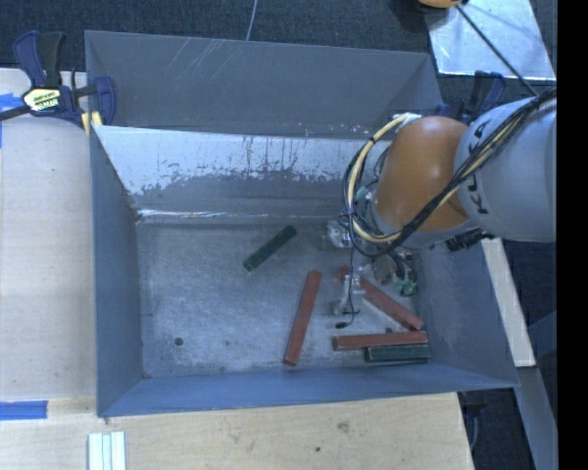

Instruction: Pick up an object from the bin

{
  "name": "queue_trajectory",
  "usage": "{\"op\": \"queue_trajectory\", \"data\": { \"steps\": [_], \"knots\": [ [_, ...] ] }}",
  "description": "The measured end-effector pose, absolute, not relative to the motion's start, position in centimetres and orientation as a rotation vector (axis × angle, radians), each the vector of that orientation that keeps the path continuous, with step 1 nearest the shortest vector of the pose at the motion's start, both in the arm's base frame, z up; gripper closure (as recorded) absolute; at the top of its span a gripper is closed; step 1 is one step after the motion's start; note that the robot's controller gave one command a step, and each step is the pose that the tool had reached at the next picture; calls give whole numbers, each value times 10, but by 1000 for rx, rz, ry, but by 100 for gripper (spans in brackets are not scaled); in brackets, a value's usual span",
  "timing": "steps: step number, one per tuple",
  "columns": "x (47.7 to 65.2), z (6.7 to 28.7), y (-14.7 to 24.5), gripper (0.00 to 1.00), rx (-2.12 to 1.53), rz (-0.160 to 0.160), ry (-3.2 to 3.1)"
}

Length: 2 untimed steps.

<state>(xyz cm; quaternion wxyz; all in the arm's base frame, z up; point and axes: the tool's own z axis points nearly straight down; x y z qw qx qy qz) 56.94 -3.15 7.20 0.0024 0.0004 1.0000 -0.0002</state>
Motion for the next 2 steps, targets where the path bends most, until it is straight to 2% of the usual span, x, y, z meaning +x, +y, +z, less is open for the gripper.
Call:
{"op": "queue_trajectory", "data": {
  "steps": [1, 2],
  "knots": [
    [574, 91, -75, 0, -14, 3, 3140],
    [571, 114, -146, 0, -66, -2, 3136]
  ]
}}
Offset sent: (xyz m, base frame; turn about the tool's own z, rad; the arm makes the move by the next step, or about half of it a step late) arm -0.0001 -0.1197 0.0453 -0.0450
